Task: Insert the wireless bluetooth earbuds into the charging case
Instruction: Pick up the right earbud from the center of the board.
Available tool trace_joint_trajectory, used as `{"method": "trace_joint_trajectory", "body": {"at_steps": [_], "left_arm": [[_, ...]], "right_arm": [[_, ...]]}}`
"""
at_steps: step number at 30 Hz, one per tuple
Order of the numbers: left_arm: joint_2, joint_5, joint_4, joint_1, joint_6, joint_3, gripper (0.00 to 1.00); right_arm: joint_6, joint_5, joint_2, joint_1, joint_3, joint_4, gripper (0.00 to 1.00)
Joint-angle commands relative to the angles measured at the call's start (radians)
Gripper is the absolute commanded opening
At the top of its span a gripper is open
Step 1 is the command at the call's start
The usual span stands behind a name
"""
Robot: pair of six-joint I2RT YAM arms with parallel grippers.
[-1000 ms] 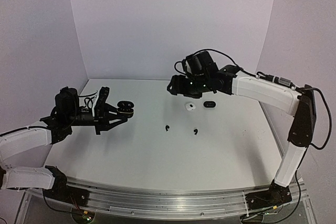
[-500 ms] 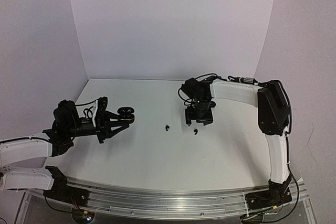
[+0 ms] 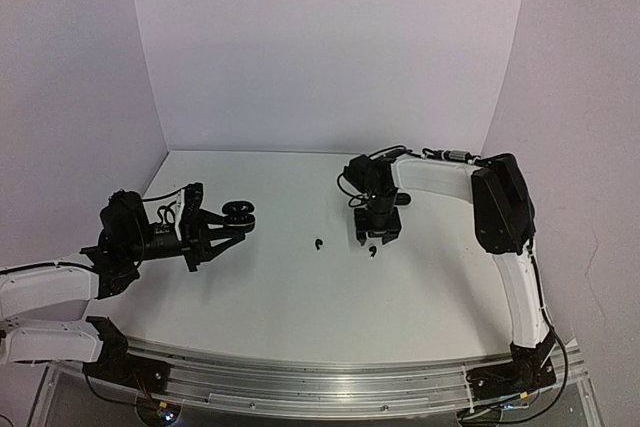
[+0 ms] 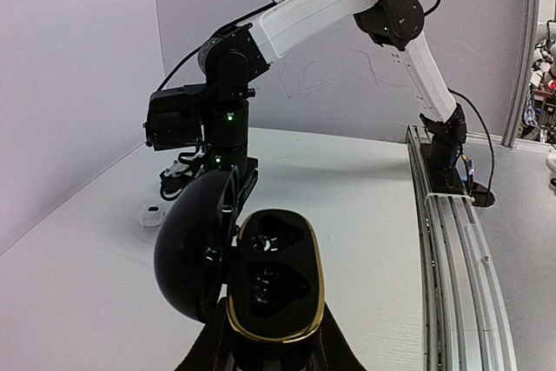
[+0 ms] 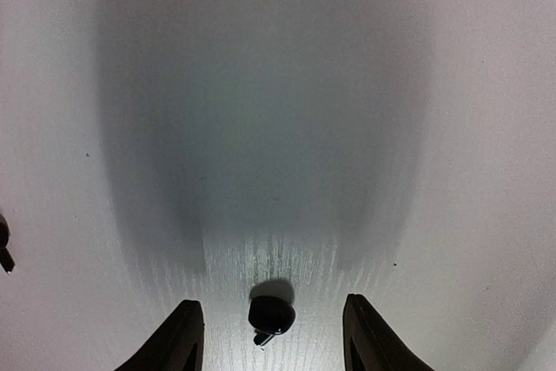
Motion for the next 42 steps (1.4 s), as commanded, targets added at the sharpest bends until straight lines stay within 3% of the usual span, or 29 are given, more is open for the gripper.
{"method": "trace_joint_trajectory", "body": {"at_steps": [1,4,10,17,37,42], "left_arm": [[-0.001,-0.002,0.041,-0.004,0.011,0.01,0.0],[-0.001,-0.002,0.036,-0.004,0.011,0.012,0.0],[0.002,-0.004,0.031,-0.004,0.01,0.019,0.0],[0.001,-0.004,0.02,-0.004,0.01,0.025,0.0],[-0.005,-0.006,0.006,-0.004,0.021,0.03,0.0],[-0.002,-0.004,0.004,-0.004,0.026,0.033,0.0]], "right_arm": [[0.003,0.001,0.033,-0.002,0.038,-0.024,0.5],[0.002,0.002,0.039,-0.002,0.034,-0.022,0.42],[0.001,0.006,0.044,-0.002,0.025,-0.02,0.38],[-0.006,-0.003,0.058,-0.002,0.03,-0.016,0.22],[-0.014,0.002,0.052,-0.002,-0.022,-0.016,0.22],[-0.018,0.002,0.056,-0.002,-0.024,-0.016,0.13]]}}
